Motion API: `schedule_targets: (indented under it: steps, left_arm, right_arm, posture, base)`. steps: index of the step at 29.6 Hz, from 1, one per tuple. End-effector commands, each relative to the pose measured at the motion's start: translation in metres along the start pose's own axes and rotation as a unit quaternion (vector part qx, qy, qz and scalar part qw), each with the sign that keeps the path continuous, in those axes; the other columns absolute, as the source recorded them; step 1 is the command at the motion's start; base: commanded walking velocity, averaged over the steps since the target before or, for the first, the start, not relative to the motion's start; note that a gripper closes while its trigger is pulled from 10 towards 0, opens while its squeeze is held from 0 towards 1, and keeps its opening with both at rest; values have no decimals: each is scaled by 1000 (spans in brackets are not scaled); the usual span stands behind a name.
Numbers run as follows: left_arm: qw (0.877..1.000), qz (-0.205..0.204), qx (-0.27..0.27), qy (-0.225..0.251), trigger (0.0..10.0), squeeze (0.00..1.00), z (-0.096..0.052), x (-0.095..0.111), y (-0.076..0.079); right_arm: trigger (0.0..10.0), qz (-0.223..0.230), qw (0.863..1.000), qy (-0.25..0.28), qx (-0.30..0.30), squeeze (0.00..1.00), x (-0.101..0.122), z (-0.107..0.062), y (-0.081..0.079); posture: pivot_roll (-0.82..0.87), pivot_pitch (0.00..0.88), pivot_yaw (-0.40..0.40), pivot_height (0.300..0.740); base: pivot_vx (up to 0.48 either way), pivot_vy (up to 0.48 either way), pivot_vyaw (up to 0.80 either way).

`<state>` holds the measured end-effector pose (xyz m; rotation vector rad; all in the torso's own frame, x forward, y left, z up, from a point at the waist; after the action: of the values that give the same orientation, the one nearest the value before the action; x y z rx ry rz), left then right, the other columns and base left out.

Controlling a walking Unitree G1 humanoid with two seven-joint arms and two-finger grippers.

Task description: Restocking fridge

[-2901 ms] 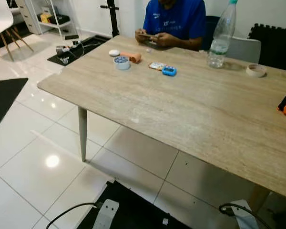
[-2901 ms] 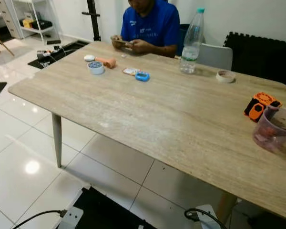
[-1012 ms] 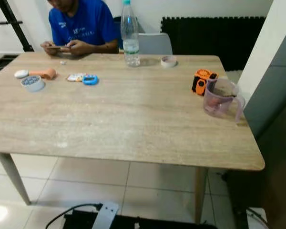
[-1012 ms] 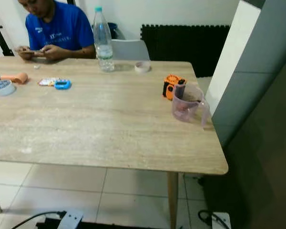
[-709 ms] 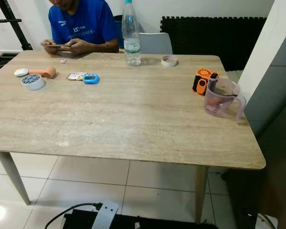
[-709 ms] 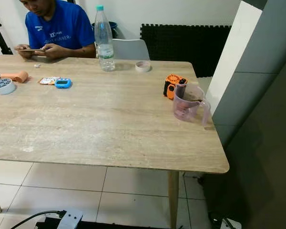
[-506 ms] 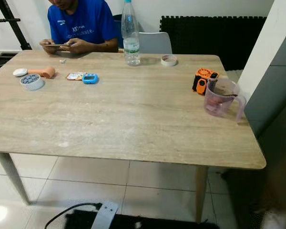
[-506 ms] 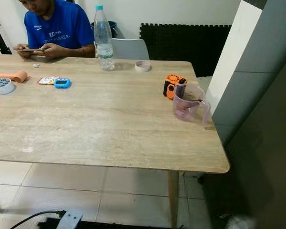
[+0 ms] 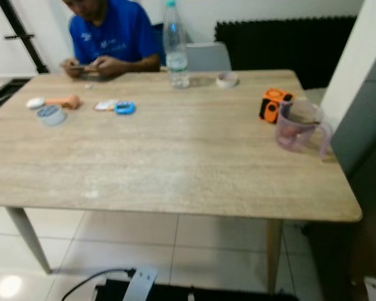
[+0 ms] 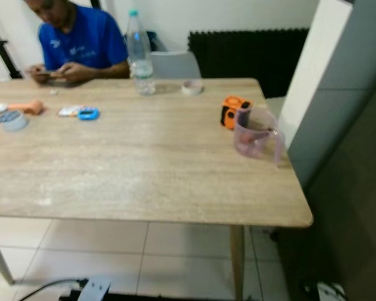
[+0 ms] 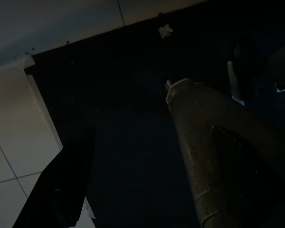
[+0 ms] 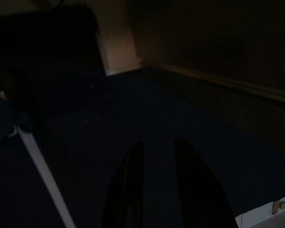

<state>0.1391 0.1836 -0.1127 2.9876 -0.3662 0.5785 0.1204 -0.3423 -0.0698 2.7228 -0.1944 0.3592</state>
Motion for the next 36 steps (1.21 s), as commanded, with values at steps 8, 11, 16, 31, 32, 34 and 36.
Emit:
schedule_targets:
  steps: [8, 11, 16, 31, 32, 34, 36]
  left_arm:
    - [1000, 2, 0, -11, 10000, 0, -1, -5, -1]
    - [1000, 1, 0, -12, 10000, 0, -1, -5, -1]
    - [1000, -2, -2, -12, 10000, 0, -1, -6, -1]
    - [1000, 1, -5, -10, 10000, 0, -2, -5, -4]
    - [1000, 1, -5, -10, 10000, 0, -2, -5, -4]
    - [1000, 1, -5, -10, 10000, 0, -2, -5, -4]
    - [1000, 1, -5, -10, 10000, 0, -2, -5, -4]
  right_arm:
    - [10000, 29, 979, 118, 166, 0, 42, -10, -1]
    - [10000, -36, 953, 144, 263, 0, 49, -19, -7]
    - [10000, -130, 888, 194, 397, 0, 68, -41, -3]
    - [10000, -337, 530, 464, 625, 0, 163, -205, -38]
    - [10000, -337, 530, 464, 625, 0, 163, -205, -38]
    - [10000, -361, 489, 469, 641, 0, 164, -219, -43]
    - [10000, -371, 466, 474, 648, 0, 163, -228, -48]
  posture:
    - [-21, 0, 15, 740]
    - [-13, 0, 28, 740]
    - [-16, 0, 25, 740]
    - [-20, 0, 31, 740]
    - [-20, 0, 31, 740]
    - [-21, 0, 31, 740]
    - [-20, 0, 31, 740]
  base:
    - [0, 0, 0]
    - [0, 0, 0]
    - [0, 0, 0]
    - [0, 0, 0]
    - [0, 0, 0]
    - [0, 0, 0]
    - [0, 0, 0]
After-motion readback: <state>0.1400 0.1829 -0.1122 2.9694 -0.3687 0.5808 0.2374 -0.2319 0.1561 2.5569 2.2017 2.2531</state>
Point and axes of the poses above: a point about 5 cm out from each wrist's last joint towards the gripper, its own z axis pointing out of the wrist towards the gripper, its own x axis along the axis of the wrist's last joint, y = z × x, the point moved 1 cm from there along z, pointing out of the wrist towards the gripper, and after that the axes turned 5 degrees about -z, right-handed, at the moved point
